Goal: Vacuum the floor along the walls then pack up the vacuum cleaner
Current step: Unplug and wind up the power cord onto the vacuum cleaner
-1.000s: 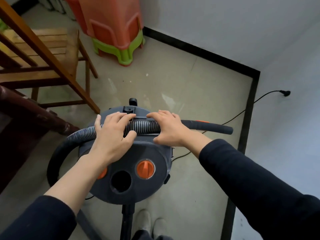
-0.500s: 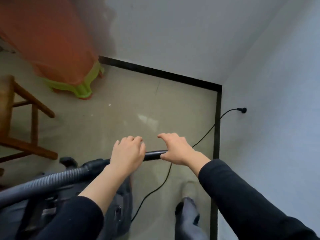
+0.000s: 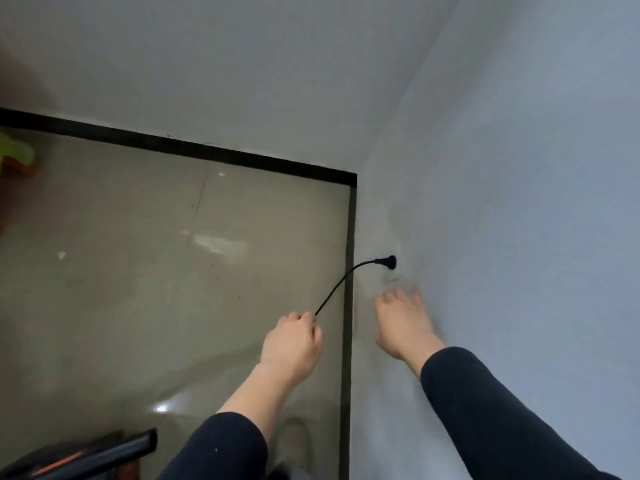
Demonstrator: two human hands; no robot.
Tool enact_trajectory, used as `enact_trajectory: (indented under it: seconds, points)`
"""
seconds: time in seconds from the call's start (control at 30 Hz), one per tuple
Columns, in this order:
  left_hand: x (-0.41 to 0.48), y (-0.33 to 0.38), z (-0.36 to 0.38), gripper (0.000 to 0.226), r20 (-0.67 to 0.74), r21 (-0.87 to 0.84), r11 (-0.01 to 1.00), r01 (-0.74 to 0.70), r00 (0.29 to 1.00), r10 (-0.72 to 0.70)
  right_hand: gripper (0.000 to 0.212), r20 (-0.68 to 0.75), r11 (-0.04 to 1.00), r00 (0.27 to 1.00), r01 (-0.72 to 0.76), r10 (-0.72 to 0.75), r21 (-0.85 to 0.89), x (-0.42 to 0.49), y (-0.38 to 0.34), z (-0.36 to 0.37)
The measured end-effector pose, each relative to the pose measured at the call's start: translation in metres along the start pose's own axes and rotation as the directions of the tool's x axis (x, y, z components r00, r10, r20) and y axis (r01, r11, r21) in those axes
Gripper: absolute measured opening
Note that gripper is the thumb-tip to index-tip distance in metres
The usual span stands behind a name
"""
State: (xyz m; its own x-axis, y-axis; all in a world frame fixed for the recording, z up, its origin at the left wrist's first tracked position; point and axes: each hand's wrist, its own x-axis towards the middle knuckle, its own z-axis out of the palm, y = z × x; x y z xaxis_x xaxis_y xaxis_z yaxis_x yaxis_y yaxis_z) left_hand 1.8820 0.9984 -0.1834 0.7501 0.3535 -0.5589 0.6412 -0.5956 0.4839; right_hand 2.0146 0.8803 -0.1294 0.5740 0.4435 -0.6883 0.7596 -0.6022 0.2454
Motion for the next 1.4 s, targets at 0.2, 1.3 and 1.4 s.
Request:
enact_trajectory:
  seconds: [0.2,1.3,1.4]
  points:
    - [0.087,0.031,0.004,0.033,0.121,-0.012,0.999,-0.051,0.991,0.052,0.056,0.006,0.987,1.0,-0.016,0.017,-0.159,0.056,0.042,-0.014]
    - [0.202,-0.053,0.011,0.026,-0.179,-0.107,0.994,-0.007,0.984,-0.013,0.065,0.28,0.942,0.959,0.138,-0.049,-0.305,0.129,0.063,0.002]
    - [0.181,-0.038,0.002,0.023,-0.212,-0.415,0.91,-0.015,0.974,-0.08,0.059,0.224,0.994,0.969,0.105,-0.1,-0.009,0.119,0.03,0.0]
